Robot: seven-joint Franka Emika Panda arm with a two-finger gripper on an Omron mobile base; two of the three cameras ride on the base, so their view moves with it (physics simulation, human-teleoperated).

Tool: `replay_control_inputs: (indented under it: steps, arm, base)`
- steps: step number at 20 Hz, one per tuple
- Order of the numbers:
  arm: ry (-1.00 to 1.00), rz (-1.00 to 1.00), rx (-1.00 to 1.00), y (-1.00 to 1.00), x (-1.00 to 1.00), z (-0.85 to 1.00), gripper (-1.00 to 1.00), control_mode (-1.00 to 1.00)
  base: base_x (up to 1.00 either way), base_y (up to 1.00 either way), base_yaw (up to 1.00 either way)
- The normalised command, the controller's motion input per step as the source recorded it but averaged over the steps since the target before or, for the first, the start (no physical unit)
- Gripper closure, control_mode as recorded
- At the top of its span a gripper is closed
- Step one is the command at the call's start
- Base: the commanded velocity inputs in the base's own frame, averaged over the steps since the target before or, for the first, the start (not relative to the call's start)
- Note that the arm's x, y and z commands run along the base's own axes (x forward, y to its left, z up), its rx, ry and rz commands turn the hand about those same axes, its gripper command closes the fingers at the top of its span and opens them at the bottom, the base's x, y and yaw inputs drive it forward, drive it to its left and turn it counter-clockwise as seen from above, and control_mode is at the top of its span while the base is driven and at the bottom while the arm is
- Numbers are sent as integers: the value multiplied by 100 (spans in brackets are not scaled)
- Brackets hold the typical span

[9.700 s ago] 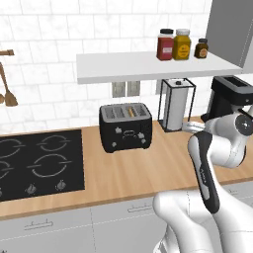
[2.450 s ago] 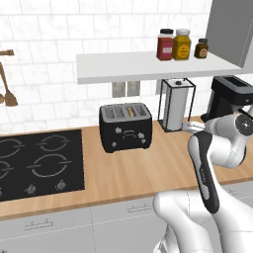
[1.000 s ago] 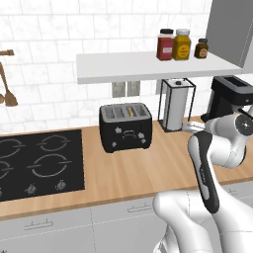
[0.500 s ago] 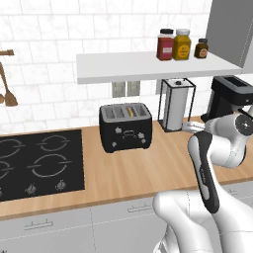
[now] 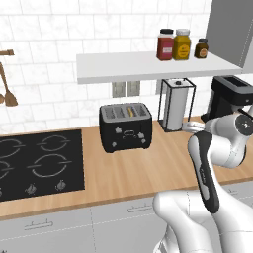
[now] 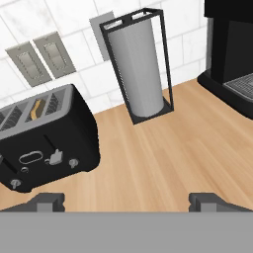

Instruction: Start the toaster. Once the lever pops up, take the bread to the plate on the dining counter.

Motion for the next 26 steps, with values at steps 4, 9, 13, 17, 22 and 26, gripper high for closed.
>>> replay_control_inputs:
  steps: [4, 9, 13, 17, 22, 26]
  arm:
    - [0, 0, 0, 0, 0, 0, -100, -100]
    - [0, 0, 0, 0, 0, 0, -100, -100]
    - [0, 0, 0, 0, 0, 0, -100, -100]
    - [0, 0, 0, 0, 0, 0, -100, -100]
    - [0, 0, 0, 0, 0, 0, -100, -100]
    - [0, 0, 0, 0, 0, 0, -100, -100]
  base:
    - [0, 0, 0]
    - [0, 0, 0]
    - [0, 0, 0]
    - [0, 0, 0]
    - [0, 0, 0]
    - [0, 0, 0]
